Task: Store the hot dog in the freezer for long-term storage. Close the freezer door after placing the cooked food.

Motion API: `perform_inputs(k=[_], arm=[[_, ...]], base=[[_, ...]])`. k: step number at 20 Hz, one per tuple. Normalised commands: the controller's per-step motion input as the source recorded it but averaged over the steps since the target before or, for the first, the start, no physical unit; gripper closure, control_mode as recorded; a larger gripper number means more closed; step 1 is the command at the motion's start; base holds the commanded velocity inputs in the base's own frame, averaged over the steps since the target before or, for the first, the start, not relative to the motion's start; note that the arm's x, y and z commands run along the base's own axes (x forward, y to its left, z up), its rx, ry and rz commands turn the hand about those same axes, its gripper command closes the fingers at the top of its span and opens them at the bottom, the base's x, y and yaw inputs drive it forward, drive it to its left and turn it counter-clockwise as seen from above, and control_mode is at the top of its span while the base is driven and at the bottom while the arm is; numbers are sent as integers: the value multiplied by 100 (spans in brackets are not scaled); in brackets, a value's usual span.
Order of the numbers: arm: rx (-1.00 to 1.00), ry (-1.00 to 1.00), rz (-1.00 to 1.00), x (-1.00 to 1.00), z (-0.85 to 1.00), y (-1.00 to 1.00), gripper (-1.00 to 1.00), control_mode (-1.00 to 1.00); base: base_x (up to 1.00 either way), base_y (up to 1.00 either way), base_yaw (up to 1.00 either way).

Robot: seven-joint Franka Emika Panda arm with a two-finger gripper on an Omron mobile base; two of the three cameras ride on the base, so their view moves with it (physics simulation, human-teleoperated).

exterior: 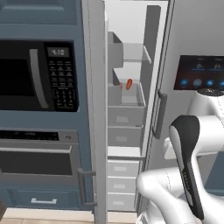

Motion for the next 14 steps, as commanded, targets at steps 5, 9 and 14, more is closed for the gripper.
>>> perform_inputs(k=[5, 9, 14], arm=[[0, 0, 0, 0, 0, 0, 100, 100], [0, 0, 0, 0, 0, 0, 100, 100], [0, 0, 0, 0, 0, 0, 100, 100]], base=[[66, -1, 0], [67, 0, 0], [63, 0, 0]])
